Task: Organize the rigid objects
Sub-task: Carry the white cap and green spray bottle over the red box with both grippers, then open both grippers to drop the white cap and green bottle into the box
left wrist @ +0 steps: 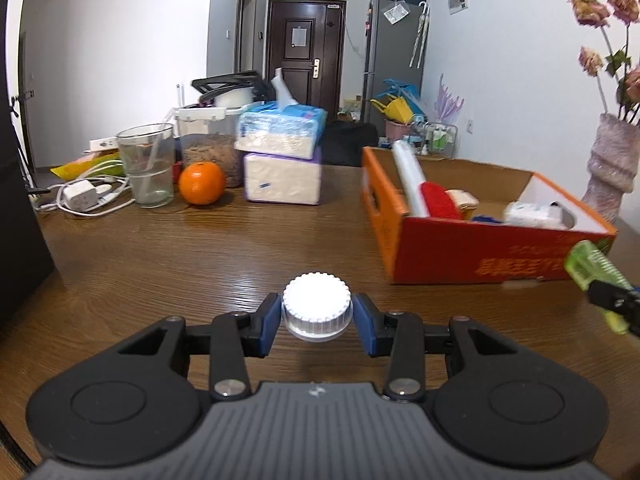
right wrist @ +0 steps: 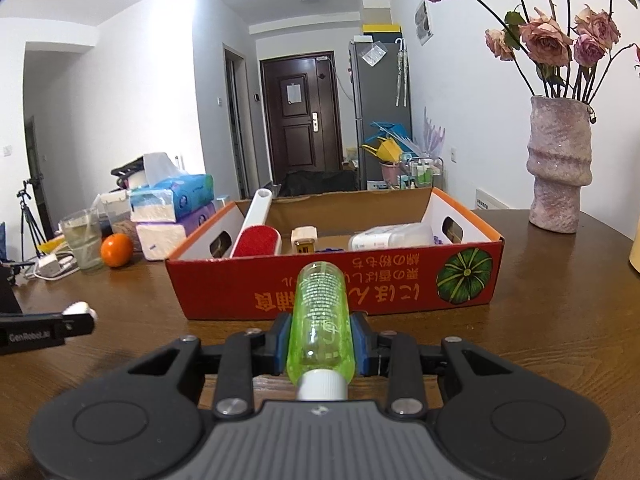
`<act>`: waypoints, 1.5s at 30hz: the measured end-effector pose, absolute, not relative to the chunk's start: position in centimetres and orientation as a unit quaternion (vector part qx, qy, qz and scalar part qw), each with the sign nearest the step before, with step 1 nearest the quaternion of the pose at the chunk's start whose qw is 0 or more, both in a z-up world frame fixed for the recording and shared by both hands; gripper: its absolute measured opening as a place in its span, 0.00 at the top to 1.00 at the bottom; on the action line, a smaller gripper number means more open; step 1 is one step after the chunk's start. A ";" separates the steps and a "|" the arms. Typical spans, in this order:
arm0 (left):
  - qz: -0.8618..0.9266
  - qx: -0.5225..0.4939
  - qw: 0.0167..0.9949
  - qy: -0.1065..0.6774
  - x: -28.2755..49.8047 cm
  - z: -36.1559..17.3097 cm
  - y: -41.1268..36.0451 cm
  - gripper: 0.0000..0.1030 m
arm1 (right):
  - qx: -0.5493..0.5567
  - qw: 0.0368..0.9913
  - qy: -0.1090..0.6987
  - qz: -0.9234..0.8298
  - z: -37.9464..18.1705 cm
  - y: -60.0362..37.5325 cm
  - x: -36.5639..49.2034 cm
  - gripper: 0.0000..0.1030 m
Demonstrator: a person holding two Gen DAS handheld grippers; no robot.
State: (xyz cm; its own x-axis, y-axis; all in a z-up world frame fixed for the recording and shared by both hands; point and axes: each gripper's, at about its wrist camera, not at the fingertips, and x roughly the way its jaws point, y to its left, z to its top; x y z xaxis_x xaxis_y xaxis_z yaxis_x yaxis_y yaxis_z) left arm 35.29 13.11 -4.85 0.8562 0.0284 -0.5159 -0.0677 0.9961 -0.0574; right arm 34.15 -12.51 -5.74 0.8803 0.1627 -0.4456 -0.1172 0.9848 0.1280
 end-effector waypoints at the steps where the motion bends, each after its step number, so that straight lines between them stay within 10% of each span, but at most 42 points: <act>1: 0.021 -0.041 0.963 0.265 35.3 -4.6 12.5 0.60 | 0.052 0.969 0.231 0.075 -5.6 -12.7 34.1 0.71; 45: 0.017 -0.063 0.973 0.223 52.7 -1.8 0.4 0.60 | 0.065 0.975 0.196 0.078 -4.6 -16.9 50.7 0.71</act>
State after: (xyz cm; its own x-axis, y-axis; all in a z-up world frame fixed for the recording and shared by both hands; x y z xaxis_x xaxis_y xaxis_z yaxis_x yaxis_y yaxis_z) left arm 52.73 0.41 -1.77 0.8999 0.0044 -0.4360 -0.0603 0.9916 -0.1144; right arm 50.65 -16.93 -4.64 0.9115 0.1767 -0.3715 -0.1259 0.9795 0.1570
